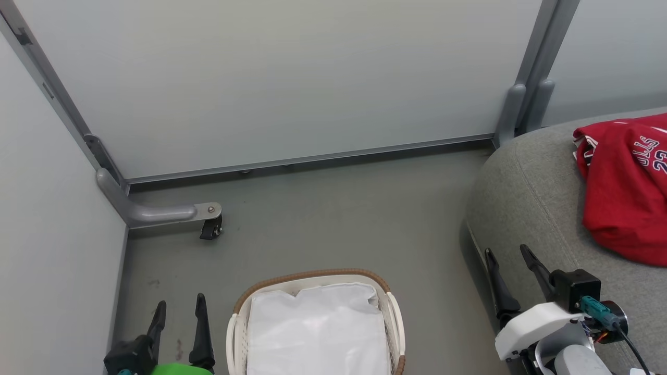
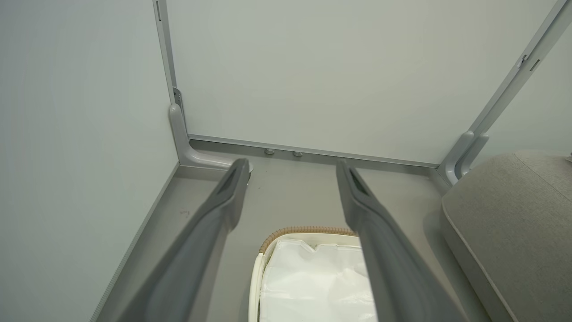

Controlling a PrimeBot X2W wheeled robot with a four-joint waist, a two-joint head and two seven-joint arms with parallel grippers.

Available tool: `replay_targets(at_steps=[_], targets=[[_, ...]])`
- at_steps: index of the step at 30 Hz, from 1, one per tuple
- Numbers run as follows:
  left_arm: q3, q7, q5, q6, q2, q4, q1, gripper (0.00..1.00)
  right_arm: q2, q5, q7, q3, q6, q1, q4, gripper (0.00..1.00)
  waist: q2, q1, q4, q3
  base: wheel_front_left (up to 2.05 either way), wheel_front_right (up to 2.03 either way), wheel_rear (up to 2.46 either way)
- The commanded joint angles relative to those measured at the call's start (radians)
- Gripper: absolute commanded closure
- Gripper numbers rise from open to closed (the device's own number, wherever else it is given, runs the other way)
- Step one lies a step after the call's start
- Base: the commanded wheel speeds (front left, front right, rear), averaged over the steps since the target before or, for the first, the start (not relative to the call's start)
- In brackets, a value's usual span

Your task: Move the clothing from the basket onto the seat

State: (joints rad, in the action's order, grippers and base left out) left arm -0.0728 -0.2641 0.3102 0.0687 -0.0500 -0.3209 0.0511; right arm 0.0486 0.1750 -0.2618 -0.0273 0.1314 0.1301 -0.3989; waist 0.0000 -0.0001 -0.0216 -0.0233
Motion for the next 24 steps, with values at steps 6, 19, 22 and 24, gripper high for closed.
replay_targets(at_steps=[6, 19, 22, 24], targets=[[0.002, 0.0, -0.001, -0.005, -0.001, -0.002, -0.011, 0.0, 0.004, 0.002, -0.005, -0.004, -0.001, 0.007, -0.002, 0.0, 0.0, 0.0001, 0.006, 0.002, 0.0, 0.0, 0.0], [0.022, 0.038, 0.116, 0.006, 0.003, -0.025, -0.017, 1.0, -0.005, 0.129, 0.043, 0.015, 0.0, -0.006, -0.016, 1.0, 0.0, 0.0001, 0.009, 0.004, 0.0, 0.0, 0.0], [0.028, 0.051, 0.165, 0.008, 0.002, -0.02, -0.022, 1.0, -0.004, 0.184, 0.055, 0.019, 0.0, -0.008, -0.007, 1.0, 0.0, 0.0001, 0.009, 0.004, 0.0, 0.0, 0.0], [0.032, 0.06, 0.198, 0.01, 0.002, -0.016, -0.026, 1.0, -0.004, 0.221, 0.063, 0.021, 0.0, -0.01, 0.0, 1.0, 0.0, 0.0001, 0.009, 0.005, 0.0, 0.0, 0.0]])
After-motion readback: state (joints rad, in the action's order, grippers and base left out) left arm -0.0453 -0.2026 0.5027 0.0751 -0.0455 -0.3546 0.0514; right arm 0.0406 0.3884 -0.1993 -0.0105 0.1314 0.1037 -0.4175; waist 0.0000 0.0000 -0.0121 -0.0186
